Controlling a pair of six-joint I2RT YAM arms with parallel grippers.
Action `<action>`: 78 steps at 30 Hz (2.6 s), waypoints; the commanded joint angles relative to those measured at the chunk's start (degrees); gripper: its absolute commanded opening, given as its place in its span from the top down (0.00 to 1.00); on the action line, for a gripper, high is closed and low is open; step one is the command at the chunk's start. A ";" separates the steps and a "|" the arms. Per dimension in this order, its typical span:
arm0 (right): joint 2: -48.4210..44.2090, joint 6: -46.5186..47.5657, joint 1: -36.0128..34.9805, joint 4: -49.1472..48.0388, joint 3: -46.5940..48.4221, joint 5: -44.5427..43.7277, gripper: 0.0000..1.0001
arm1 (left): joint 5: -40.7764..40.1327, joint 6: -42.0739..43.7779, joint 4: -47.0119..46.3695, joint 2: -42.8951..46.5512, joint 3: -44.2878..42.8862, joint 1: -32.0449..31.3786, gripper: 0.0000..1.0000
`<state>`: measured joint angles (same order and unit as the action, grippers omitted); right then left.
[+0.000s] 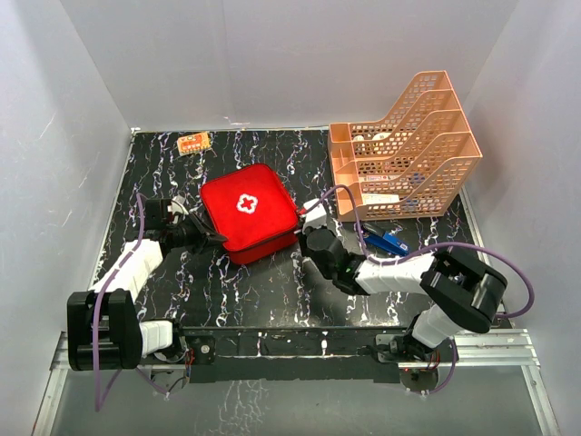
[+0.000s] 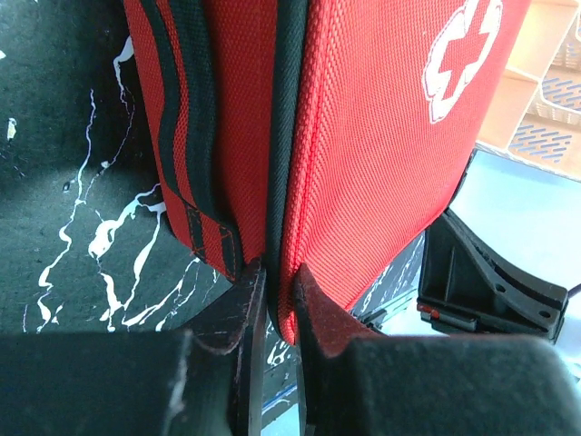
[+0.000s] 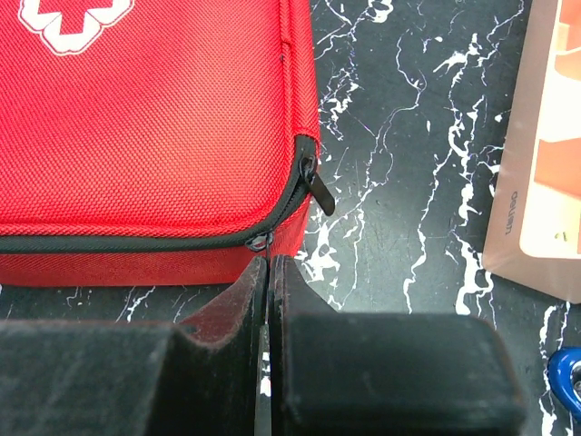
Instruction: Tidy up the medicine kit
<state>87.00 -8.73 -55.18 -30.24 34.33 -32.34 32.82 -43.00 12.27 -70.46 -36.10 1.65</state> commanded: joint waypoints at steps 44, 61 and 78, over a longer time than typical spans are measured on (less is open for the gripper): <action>-9.80 -34.63 16.87 31.08 13.97 29.97 0.46 | -11.30 17.76 8.33 -6.67 -26.83 0.90 0.13; 1.20 -41.38 11.72 24.09 16.16 27.05 0.43 | 3.29 38.31 21.87 -38.83 -51.00 1.50 0.19; 2.89 -26.76 19.68 23.88 18.98 25.86 0.66 | 11.68 18.94 10.56 -22.57 -17.83 -0.11 0.65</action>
<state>89.91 -40.38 -36.93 0.10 49.01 -10.57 38.61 -19.27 20.62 -98.59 -63.44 4.54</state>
